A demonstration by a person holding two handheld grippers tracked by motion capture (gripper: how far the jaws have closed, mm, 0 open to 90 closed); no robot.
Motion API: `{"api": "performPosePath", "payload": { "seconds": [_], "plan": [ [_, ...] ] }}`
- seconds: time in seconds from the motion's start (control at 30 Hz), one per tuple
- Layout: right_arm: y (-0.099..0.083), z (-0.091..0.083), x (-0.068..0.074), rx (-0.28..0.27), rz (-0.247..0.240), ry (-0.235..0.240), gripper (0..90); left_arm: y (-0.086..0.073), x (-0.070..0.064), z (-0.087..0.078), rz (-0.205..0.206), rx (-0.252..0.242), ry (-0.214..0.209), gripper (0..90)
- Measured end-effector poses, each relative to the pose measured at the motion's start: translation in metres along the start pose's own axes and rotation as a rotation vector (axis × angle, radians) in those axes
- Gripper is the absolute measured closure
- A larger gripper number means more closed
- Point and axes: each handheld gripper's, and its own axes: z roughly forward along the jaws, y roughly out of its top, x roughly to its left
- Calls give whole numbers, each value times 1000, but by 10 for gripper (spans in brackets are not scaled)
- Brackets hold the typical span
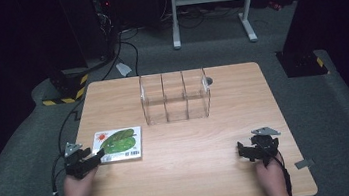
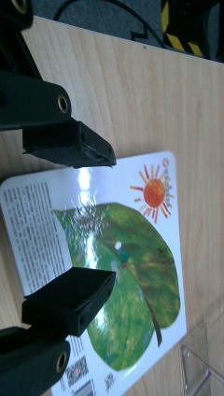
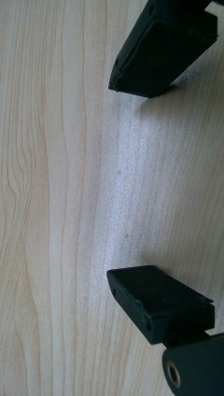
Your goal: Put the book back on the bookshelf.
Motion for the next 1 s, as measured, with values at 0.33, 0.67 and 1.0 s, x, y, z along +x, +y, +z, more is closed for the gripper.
{"api": "performPosePath", "payload": {
  "seconds": [0.33, 0.67, 1.0],
  "plan": [
    [0, 0, 0, 0, 0, 0, 89, -2, 5, 6, -56, 26, 12, 321],
    [0, 0, 0, 0, 0, 0, 90, -3, 4, 12, -61, 60, -22, 304],
    [0, 0, 0, 0, 0, 0, 90, -4, 1, 13, -49, 53, -45, 307]
  ]
}}
